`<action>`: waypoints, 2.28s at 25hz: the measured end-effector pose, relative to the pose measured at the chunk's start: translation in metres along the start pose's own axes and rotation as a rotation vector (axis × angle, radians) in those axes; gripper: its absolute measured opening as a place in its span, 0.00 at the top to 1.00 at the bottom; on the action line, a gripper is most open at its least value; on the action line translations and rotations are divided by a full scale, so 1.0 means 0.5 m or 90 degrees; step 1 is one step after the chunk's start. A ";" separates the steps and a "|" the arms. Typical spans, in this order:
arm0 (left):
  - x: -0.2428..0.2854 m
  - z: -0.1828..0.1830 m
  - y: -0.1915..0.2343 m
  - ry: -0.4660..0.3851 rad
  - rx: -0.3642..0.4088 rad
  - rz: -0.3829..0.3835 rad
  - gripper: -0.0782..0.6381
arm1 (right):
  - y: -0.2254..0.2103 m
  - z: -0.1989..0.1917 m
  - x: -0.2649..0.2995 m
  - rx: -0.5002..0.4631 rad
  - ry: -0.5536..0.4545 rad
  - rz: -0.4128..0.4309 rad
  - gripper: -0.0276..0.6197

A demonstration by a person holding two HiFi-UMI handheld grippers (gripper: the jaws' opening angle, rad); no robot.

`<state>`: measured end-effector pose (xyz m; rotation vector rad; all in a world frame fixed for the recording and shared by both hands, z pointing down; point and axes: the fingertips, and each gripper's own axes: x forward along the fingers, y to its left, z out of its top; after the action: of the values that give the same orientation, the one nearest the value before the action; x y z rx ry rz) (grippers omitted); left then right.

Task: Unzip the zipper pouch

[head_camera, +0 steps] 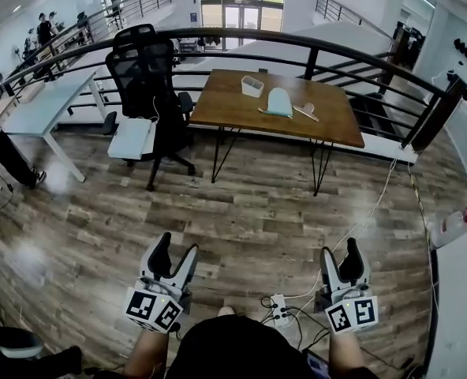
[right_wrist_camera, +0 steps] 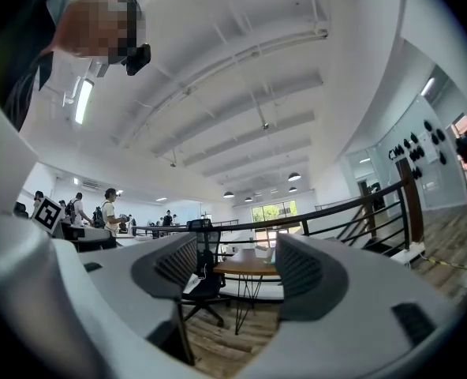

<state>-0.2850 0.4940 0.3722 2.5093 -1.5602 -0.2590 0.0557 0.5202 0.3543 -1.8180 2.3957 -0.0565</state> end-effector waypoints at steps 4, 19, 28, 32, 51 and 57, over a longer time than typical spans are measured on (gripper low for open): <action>-0.003 0.004 0.045 0.011 0.011 0.000 0.50 | 0.043 -0.013 0.039 0.001 0.003 0.012 0.52; 0.036 -0.027 0.092 0.017 -0.017 0.011 0.50 | 0.046 -0.049 0.101 -0.011 0.034 0.020 0.54; 0.211 -0.011 0.094 0.004 0.008 -0.009 0.49 | -0.068 -0.052 0.224 -0.006 0.019 0.008 0.54; 0.315 0.025 0.092 -0.016 0.016 -0.013 0.49 | -0.138 -0.043 0.308 -0.005 0.005 0.012 0.55; 0.666 -0.002 0.063 -0.001 0.011 -0.002 0.49 | -0.410 -0.049 0.514 0.039 0.024 -0.017 0.56; 0.738 -0.020 0.072 0.004 -0.012 -0.024 0.49 | -0.438 -0.065 0.535 0.033 0.032 -0.037 0.57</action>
<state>-0.1531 0.1475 0.3701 2.5252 -1.5025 -0.2686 0.1904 0.2018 0.3881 -1.8835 2.3512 -0.1713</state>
